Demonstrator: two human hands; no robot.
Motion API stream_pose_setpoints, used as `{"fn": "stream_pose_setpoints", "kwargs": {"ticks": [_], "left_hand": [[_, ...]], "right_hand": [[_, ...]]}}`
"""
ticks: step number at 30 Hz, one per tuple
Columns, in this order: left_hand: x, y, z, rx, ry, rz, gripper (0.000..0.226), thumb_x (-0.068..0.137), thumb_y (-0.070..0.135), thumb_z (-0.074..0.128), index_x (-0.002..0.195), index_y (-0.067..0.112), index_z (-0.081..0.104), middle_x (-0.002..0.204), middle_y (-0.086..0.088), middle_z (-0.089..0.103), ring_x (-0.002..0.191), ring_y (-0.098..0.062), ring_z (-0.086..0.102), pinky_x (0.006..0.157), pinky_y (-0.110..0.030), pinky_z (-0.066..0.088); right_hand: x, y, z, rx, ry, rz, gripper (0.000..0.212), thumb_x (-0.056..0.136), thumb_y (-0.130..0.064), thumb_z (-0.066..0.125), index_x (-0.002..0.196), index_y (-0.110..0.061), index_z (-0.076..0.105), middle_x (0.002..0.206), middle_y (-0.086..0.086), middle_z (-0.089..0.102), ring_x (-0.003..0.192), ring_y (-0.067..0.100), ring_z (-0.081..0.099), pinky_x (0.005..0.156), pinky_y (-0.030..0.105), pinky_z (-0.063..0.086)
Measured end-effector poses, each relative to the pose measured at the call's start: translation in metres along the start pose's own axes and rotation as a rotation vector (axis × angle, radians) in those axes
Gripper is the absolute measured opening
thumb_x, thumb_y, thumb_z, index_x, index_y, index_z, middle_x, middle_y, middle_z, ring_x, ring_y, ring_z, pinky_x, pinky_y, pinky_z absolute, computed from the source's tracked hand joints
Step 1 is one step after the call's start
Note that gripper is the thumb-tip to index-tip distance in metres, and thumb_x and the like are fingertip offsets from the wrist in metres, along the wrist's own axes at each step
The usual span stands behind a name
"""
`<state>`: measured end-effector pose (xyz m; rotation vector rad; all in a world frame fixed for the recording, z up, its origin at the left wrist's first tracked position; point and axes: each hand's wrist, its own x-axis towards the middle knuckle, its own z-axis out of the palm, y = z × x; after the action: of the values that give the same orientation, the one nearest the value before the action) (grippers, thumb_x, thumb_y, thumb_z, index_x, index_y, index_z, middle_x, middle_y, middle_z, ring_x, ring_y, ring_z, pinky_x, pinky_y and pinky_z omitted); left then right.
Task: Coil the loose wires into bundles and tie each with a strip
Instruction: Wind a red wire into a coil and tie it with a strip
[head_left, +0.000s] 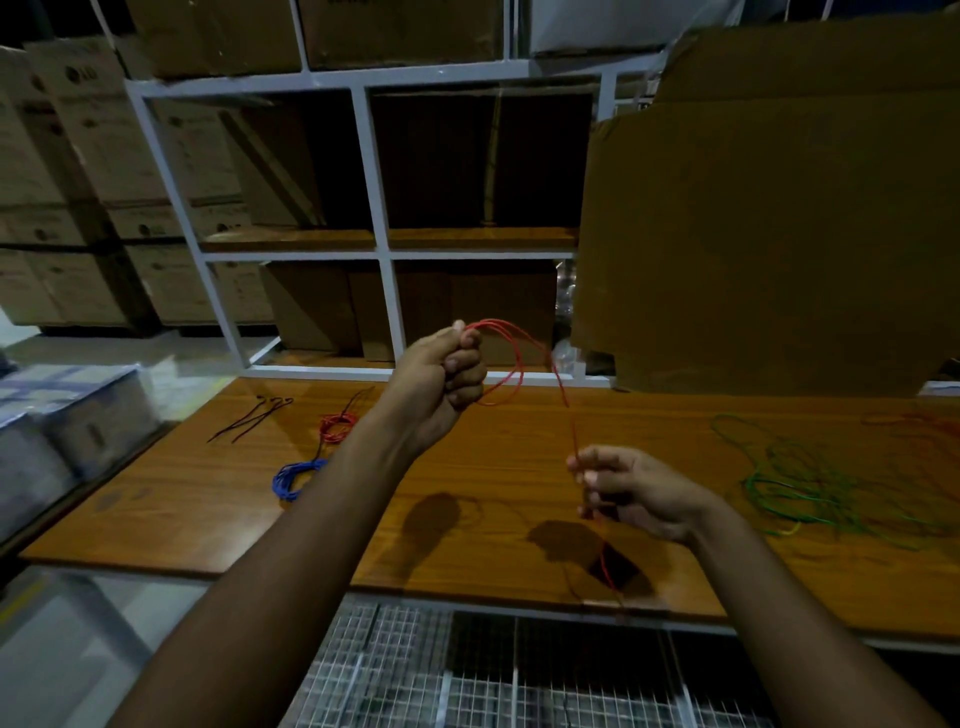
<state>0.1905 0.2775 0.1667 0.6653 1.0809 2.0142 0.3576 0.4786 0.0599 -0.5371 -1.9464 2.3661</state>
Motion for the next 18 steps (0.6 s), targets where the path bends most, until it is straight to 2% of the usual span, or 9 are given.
{"fn": "stream_pose_setpoints", "kwargs": {"ticks": [1,3,5,7,9,11,13,15,18], "left_hand": [[0.001,0.002,0.000,0.017,0.008,0.015,0.032,0.107,0.029,0.034,0.083,0.015,0.050,0.060,0.007,0.032,0.050,-0.006,0.023,0.049,-0.022,0.013],[0.004,0.003,0.000,0.060,0.020,0.030,0.031,0.107,0.029,0.035,0.085,0.015,0.050,0.061,0.006,0.034,0.050,-0.007,0.025,0.047,-0.021,0.016],[0.008,0.001,0.002,0.102,0.036,0.035,0.030,0.107,0.029,0.035,0.086,0.015,0.050,0.062,0.006,0.035,0.051,-0.007,0.026,0.045,-0.020,0.019],[0.011,-0.002,0.005,0.134,0.058,0.042,0.031,0.107,0.029,0.034,0.086,0.015,0.050,0.061,0.006,0.035,0.051,-0.007,0.025,0.044,-0.020,0.020],[0.013,-0.006,0.005,0.164,0.082,0.043,0.031,0.108,0.029,0.033,0.085,0.015,0.049,0.060,0.006,0.036,0.050,-0.007,0.025,0.044,-0.020,0.020],[0.013,-0.009,0.005,0.208,0.091,0.036,0.030,0.108,0.029,0.033,0.086,0.016,0.049,0.061,0.006,0.036,0.048,-0.007,0.028,0.044,-0.020,0.022],[0.009,-0.014,0.005,0.237,0.086,0.022,0.030,0.108,0.028,0.034,0.086,0.015,0.049,0.062,0.005,0.037,0.049,-0.008,0.033,0.048,-0.021,0.026],[0.003,-0.018,0.007,0.224,0.069,0.008,0.029,0.108,0.027,0.035,0.090,0.012,0.050,0.065,0.002,0.043,0.053,-0.009,0.041,0.053,-0.021,0.034],[-0.005,-0.022,0.013,0.213,0.019,-0.006,0.027,0.107,0.027,0.035,0.105,0.006,0.052,0.072,-0.002,0.054,0.061,-0.009,0.050,0.058,-0.019,0.046]], "right_hand": [[0.001,0.009,0.003,0.037,0.067,0.012,0.024,0.089,0.000,0.063,0.113,-0.003,0.065,0.098,0.012,0.064,0.077,0.019,0.066,0.087,0.047,0.056],[0.002,0.016,0.020,0.003,0.253,-0.030,0.015,0.092,-0.002,0.062,0.108,0.000,0.063,0.098,0.017,0.066,0.077,0.022,0.072,0.076,0.040,0.061],[0.000,0.014,0.048,-0.248,0.424,-0.078,0.009,0.095,-0.010,0.062,0.103,-0.006,0.063,0.092,0.017,0.069,0.072,0.022,0.073,0.064,0.035,0.061],[-0.009,0.002,0.079,-0.623,0.426,-0.139,0.004,0.096,-0.019,0.063,0.097,-0.016,0.065,0.083,0.007,0.070,0.065,0.014,0.070,0.054,0.026,0.056],[-0.023,-0.016,0.105,-0.980,0.336,-0.238,0.006,0.096,-0.025,0.062,0.097,-0.023,0.068,0.083,-0.005,0.069,0.072,0.006,0.065,0.059,0.024,0.053],[-0.040,-0.039,0.121,-1.115,0.209,-0.364,0.017,0.097,-0.021,0.060,0.108,-0.025,0.071,0.095,-0.009,0.068,0.084,0.003,0.061,0.074,0.024,0.054],[-0.056,-0.062,0.129,-1.160,0.160,-0.491,0.029,0.097,-0.011,0.057,0.120,-0.025,0.068,0.104,-0.009,0.067,0.090,0.001,0.058,0.082,0.019,0.050],[-0.063,-0.080,0.127,-1.195,0.275,-0.673,0.034,0.096,-0.006,0.057,0.123,-0.023,0.068,0.105,-0.005,0.067,0.088,0.002,0.055,0.078,0.013,0.043],[-0.056,-0.095,0.115,-1.200,0.509,-0.867,0.026,0.096,-0.013,0.060,0.120,-0.021,0.068,0.104,-0.003,0.070,0.084,0.003,0.060,0.068,0.009,0.043]]}}
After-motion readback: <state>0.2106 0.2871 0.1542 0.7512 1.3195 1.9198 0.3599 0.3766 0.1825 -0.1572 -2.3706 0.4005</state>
